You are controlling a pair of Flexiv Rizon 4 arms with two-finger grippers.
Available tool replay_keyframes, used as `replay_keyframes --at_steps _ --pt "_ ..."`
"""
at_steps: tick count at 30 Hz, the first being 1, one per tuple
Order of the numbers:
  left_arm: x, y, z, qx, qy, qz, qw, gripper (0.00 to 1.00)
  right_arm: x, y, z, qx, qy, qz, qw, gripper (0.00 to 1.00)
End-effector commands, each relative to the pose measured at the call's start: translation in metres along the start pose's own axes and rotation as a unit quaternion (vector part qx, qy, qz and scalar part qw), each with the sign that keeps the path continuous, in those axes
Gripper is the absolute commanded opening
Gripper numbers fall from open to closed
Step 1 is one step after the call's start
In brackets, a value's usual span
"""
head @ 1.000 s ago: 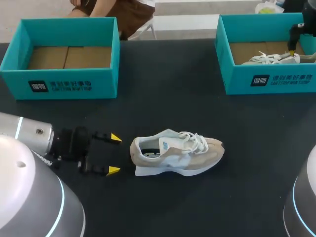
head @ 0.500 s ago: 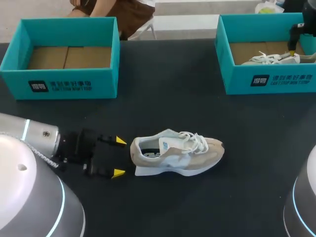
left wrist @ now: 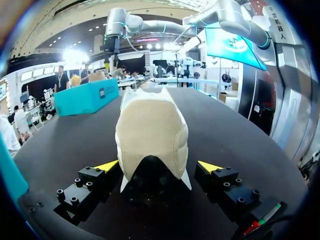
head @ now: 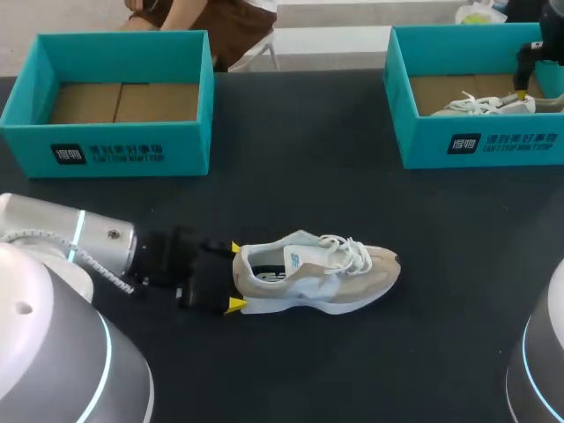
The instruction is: Take the shoe out of the shoebox, open the shoe tongue, remove and reinsert the insole, then place the shoe into the shoebox
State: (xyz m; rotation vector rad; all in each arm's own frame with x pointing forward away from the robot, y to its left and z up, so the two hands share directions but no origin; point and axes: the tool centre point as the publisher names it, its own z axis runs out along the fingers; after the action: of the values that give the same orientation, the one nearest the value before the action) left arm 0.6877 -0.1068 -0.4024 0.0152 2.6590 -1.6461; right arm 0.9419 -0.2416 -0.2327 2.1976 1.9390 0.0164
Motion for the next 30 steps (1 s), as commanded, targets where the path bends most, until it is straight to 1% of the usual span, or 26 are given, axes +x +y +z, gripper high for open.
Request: replay_keyframes --at_steps 1,7,12,19,24,25,26,27,28,29,30 --pt "0.001 0.001 0.013 0.001 0.000 -0.004 1.000 1.00 0.000 0.000 0.000 0.000 0.000 0.000 1.000 1.00" --pt "0.002 -0.001 0.023 0.009 -0.002 -0.011 1.000 1.00 0.000 0.000 0.000 0.000 0.000 0.000 1.000 1.00" --pt "0.000 0.000 0.031 0.004 -0.001 -0.013 1.000 1.00 0.000 0.000 0.000 0.000 0.000 0.000 1.000 1.00" --pt "-0.002 0.003 0.038 -0.008 0.002 -0.013 1.000 1.00 0.000 0.000 0.000 0.000 0.000 0.000 1.000 1.00" --pt "-0.002 0.007 0.040 -0.023 -0.002 -0.006 1.000 1.00 0.000 0.000 0.000 0.000 0.000 0.000 1.000 1.00" --pt "-0.003 0.007 0.040 -0.023 -0.002 -0.007 1.000 0.55 0.000 0.000 0.000 0.000 0.000 0.000 1.000 1.00" --pt "-0.003 0.008 0.040 -0.025 -0.003 -0.007 1.000 0.39 0.000 0.000 0.000 0.000 0.000 0.000 1.000 1.00" --pt "-0.004 0.008 0.039 -0.027 -0.002 -0.006 1.000 0.28 0.000 0.000 0.000 0.000 0.000 0.000 1.000 1.00" --pt "-0.004 0.008 0.039 -0.028 -0.001 -0.005 1.000 0.04 0.000 0.000 0.000 0.000 0.000 0.000 1.000 1.00" --pt "-0.006 0.009 0.037 -0.030 0.002 -0.003 1.000 0.00 0.000 0.000 0.000 0.000 0.000 0.000 1.000 1.00" --pt "-0.007 0.009 0.037 -0.032 0.005 -0.001 0.999 0.00 0.000 0.000 0.000 0.000 0.000 0.000 1.000 1.00"
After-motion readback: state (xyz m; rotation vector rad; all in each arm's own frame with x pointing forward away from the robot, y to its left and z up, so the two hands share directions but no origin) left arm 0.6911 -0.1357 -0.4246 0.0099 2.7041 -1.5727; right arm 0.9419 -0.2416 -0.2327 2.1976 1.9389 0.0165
